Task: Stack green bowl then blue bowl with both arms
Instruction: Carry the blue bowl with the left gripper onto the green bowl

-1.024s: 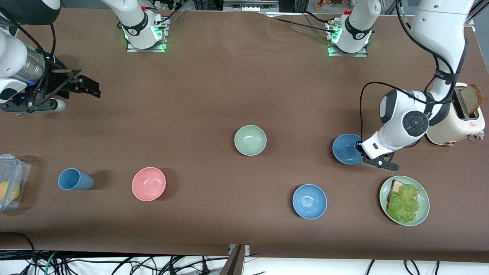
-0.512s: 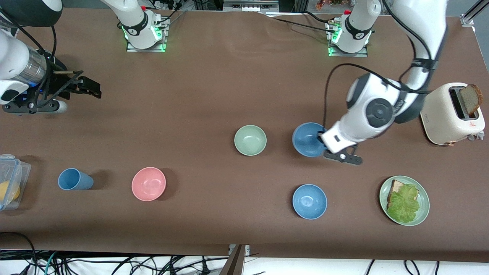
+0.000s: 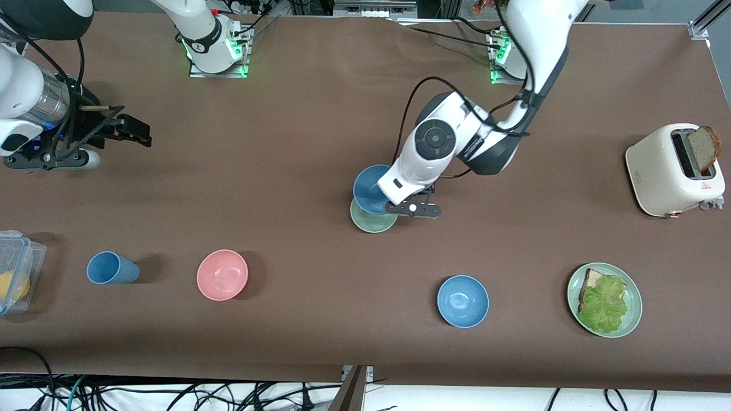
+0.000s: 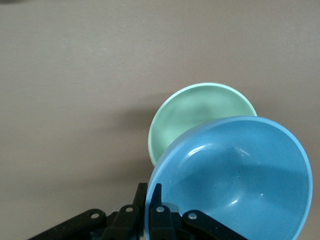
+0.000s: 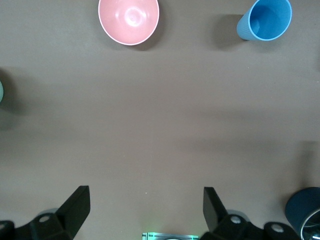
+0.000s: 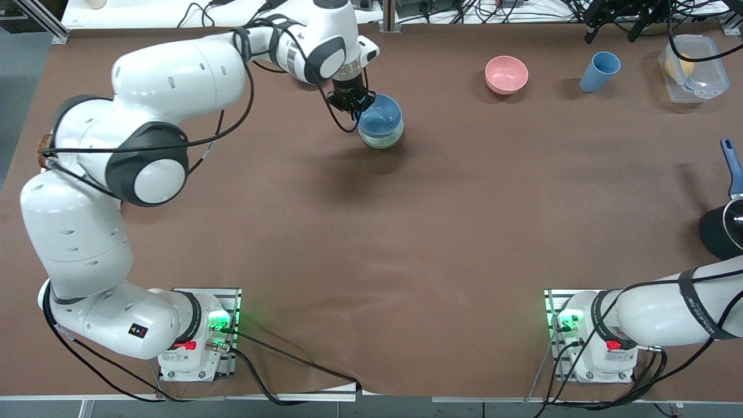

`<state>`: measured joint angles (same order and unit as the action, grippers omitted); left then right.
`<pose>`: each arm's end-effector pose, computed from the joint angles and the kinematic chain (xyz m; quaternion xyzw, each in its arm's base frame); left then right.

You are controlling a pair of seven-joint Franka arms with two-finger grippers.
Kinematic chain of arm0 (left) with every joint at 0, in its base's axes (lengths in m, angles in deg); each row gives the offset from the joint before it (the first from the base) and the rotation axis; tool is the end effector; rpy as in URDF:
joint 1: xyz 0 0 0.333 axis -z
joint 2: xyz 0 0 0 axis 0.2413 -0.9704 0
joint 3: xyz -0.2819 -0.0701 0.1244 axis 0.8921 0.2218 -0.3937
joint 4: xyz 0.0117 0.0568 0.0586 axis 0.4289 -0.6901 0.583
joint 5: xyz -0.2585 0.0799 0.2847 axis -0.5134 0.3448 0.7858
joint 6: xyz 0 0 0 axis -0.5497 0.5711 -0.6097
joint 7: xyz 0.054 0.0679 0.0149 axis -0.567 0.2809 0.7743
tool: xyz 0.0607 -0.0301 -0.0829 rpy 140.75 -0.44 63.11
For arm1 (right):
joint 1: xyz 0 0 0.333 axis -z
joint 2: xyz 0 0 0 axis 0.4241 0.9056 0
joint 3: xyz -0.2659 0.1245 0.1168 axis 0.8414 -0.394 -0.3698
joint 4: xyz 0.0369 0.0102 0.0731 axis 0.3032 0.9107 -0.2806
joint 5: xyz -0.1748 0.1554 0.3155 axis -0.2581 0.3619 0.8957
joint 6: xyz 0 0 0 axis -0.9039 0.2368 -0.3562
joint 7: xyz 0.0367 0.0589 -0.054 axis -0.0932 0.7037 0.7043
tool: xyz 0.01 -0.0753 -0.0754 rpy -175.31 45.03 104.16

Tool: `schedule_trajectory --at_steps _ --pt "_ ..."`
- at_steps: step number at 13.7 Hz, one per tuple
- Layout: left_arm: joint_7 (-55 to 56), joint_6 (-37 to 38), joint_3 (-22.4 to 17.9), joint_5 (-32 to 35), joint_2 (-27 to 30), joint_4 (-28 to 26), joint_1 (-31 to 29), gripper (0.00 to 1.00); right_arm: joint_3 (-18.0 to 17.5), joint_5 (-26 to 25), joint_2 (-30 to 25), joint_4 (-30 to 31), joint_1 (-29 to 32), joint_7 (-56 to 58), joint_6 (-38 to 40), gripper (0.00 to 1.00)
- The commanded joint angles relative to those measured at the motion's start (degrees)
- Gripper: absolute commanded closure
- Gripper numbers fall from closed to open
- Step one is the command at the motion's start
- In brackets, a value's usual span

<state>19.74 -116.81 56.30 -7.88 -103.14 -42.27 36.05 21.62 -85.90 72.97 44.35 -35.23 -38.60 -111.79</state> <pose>0.5627 -0.4142 0.2900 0.9970 -0.0221 -0.0555 0.0491 0.5662 0.0652 0.5697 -0.9973 -0.0195 0.0709 0.0060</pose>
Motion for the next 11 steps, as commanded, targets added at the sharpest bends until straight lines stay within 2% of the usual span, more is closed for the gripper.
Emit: schedule_trajectory --at_steps 1,4,5,6,7,11 --pt "-0.3 -1.6 -0.9 0.1 -4.4 3.9 0.2 1.0 -0.2 -0.7 -0.5 0.3 -0.1 0.0 -0.3 0.0" --pt "-0.8 -3.8 -0.9 -0.4 -5.3 3.9 0.2 1.0 -0.2 -0.7 -0.5 0.3 -0.2 0.0 -0.2 0.0" --pt "-0.9 -3.8 -0.9 -0.6 -5.3 3.9 -0.2 0.69 -0.2 -0.7 -0.5 0.3 -0.2 0.0 -0.2 0.0" --pt "-0.3 -4.0 -0.7 -0.7 -5.2 4.2 0.2 0.05 -0.2 -0.7 -0.5 0.2 -0.2 0.0 -0.2 0.0" --pt "-0.3 -4.0 -0.4 -1.8 -4.6 4.2 0.2 0.0 -0.2 -0.7 -0.5 0.2 -0.2 0.0 -0.3 0.0" --pt "-0.7 0.4 -0.7 -3.6 0.1 4.2 -0.8 0.0 -0.2 -0.7 -0.4 0.3 -0.2 -0.1 -0.3 0.0"
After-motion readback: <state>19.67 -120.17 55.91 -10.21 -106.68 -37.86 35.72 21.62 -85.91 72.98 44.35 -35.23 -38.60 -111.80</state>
